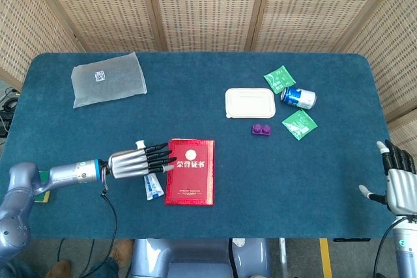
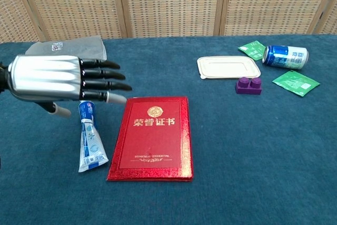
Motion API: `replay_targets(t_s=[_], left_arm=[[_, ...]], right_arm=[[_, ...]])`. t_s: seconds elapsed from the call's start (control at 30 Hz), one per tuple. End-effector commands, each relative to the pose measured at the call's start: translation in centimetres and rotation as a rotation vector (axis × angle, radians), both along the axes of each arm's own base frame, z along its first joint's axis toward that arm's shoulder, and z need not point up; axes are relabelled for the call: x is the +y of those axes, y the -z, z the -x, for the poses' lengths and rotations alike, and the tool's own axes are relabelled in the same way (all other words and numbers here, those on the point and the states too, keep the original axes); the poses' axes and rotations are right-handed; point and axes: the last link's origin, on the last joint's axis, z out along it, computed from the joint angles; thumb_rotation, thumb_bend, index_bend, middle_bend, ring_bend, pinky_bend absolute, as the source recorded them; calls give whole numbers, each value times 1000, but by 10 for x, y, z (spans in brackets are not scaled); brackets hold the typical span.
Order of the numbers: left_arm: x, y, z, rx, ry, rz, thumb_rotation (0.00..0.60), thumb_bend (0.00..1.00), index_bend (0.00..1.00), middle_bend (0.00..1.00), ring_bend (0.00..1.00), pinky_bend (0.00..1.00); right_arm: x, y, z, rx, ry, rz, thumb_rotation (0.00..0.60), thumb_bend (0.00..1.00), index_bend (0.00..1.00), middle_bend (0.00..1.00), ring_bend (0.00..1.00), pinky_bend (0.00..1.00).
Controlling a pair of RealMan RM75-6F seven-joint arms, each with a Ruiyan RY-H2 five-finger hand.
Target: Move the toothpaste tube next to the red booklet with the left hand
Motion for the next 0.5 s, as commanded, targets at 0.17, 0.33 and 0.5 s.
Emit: replay_targets(t_s=[0.17,0.33,0.5], left_arm=[[5,-81,28,-430,-357,-214,600,0,0,0,0,0],[-58,-119,69,-525,-788,-435,600,1,0,0,0,0],[-104,-135,77,-582,-1049,-580,600,15,0,0,0,0]], right_arm=[[4,-1,-7,-11,-28,-8,600,0,0,0,0,0],[7,-5,-11,-21,-52,-7,600,0,0,0,0,0],[9,-6,-13,-17,-51,-14,600,0,0,0,0,0]])
